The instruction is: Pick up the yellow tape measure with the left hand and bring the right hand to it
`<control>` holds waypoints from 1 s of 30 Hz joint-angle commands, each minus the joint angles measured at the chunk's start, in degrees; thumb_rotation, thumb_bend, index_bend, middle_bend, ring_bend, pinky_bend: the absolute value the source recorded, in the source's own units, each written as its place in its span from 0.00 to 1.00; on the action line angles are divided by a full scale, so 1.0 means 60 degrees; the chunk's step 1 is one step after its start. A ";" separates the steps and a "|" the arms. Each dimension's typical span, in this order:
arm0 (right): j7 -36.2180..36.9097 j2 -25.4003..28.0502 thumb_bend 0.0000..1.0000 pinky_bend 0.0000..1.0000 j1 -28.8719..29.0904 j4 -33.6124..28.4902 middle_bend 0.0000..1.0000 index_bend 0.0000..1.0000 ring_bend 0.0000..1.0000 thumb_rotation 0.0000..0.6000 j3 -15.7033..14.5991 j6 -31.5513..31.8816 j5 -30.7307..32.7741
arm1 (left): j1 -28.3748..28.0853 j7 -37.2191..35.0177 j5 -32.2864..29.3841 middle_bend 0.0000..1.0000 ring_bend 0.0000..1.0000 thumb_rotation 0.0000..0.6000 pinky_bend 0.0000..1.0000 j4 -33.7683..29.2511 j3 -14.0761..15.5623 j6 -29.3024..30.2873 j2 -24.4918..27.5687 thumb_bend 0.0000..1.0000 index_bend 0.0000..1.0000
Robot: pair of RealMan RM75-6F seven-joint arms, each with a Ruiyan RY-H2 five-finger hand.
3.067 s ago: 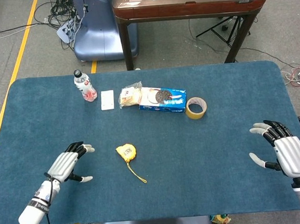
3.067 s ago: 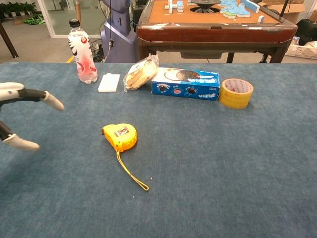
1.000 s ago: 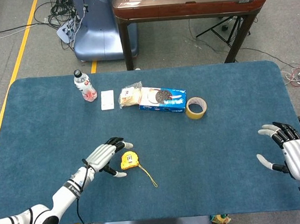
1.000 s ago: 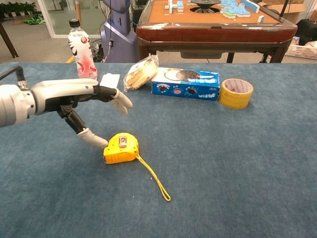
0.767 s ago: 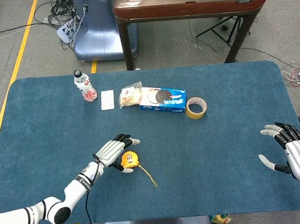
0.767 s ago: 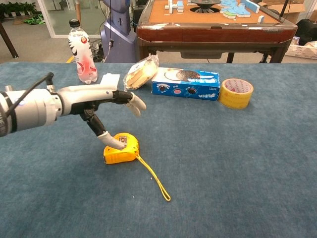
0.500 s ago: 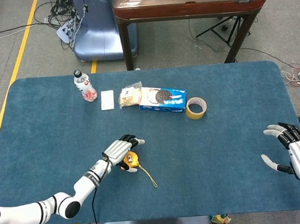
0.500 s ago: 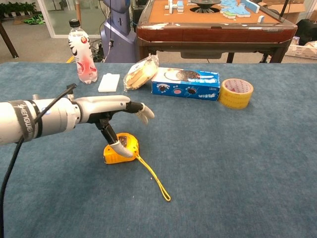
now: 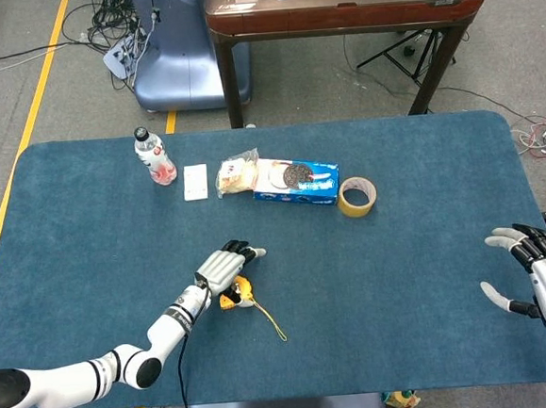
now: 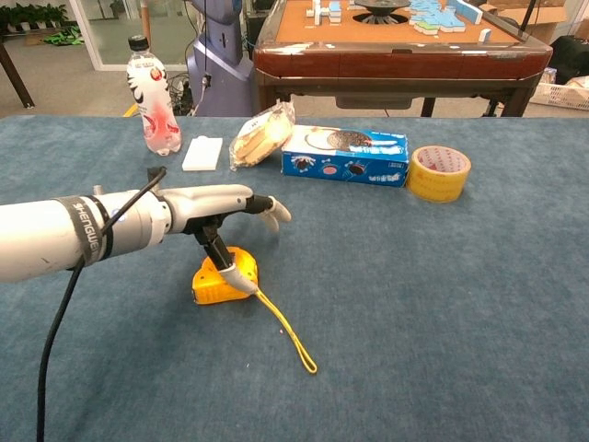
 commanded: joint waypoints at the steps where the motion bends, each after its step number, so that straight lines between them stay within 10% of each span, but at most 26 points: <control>1: 0.0012 0.0010 0.31 0.14 -0.0013 0.0001 0.24 0.30 0.15 1.00 -0.0002 0.0012 -0.0004 | 0.0041 0.0062 -0.0030 0.17 0.03 1.00 0.00 0.0088 0.0021 0.0118 0.0004 0.05 0.13; 30: -0.0124 0.0134 0.31 0.14 -0.0133 -0.0212 0.24 0.30 0.15 1.00 -0.0012 0.0202 -0.0204 | 0.0212 0.2563 -0.3374 0.17 0.03 1.00 0.00 0.1395 -0.0794 0.1709 -0.0434 0.05 0.15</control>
